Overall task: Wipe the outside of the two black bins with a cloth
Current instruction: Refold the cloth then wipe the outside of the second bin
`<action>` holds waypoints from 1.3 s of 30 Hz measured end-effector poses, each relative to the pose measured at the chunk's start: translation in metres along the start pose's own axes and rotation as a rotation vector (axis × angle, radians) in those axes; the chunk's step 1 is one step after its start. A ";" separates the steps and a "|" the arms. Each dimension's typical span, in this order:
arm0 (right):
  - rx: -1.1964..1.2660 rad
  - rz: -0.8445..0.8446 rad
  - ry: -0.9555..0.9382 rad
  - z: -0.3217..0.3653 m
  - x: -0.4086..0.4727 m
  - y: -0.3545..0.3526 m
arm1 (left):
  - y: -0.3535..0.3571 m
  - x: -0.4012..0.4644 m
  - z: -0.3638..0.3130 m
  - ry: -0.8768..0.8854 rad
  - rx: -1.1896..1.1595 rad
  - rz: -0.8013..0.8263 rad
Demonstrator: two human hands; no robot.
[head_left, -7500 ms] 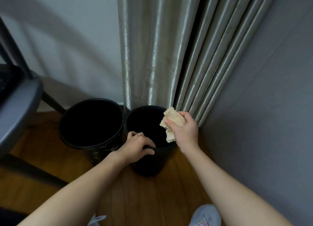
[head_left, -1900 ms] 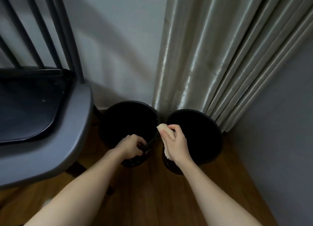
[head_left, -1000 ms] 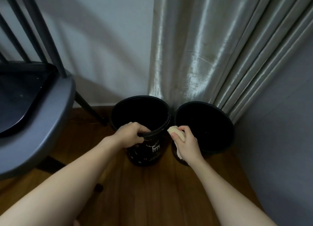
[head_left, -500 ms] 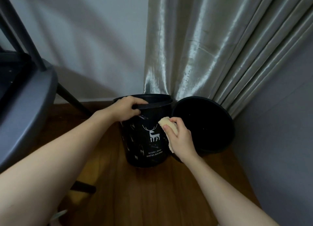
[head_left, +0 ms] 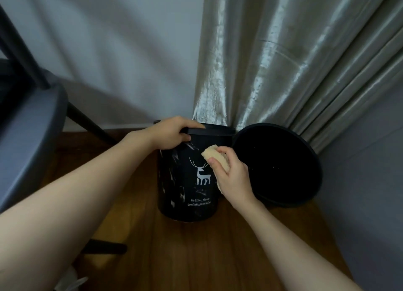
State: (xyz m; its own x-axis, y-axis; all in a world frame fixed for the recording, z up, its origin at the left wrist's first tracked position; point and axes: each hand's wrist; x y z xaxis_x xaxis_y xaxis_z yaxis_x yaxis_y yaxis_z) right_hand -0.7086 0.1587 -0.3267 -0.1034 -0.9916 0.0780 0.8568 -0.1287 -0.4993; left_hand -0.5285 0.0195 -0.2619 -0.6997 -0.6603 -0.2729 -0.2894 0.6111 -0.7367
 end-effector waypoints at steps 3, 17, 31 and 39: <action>-0.018 -0.043 -0.024 0.002 0.008 -0.001 | -0.007 0.004 -0.006 0.024 0.003 0.026; -0.108 -0.048 -0.070 0.003 0.021 0.008 | 0.000 0.014 0.001 -0.032 0.074 -0.010; -0.175 -0.028 -0.109 0.007 0.028 0.011 | -0.038 -0.001 -0.003 -0.099 0.547 0.263; -0.188 -0.072 -0.057 -0.002 0.026 0.010 | -0.037 0.004 0.002 -0.100 0.310 0.287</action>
State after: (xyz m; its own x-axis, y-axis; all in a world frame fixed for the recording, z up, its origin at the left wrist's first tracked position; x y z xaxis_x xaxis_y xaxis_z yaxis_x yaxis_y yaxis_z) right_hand -0.7035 0.1320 -0.3318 -0.1278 -0.9779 0.1652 0.7381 -0.2051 -0.6428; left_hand -0.5192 -0.0060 -0.2366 -0.6521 -0.5311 -0.5410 0.1282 0.6261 -0.7691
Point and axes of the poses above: each hand's wrist, its own x-axis towards the middle knuckle, its own y-axis out of the palm, z = x × y, and after that the axes turned 7 degrees about z, right-handed
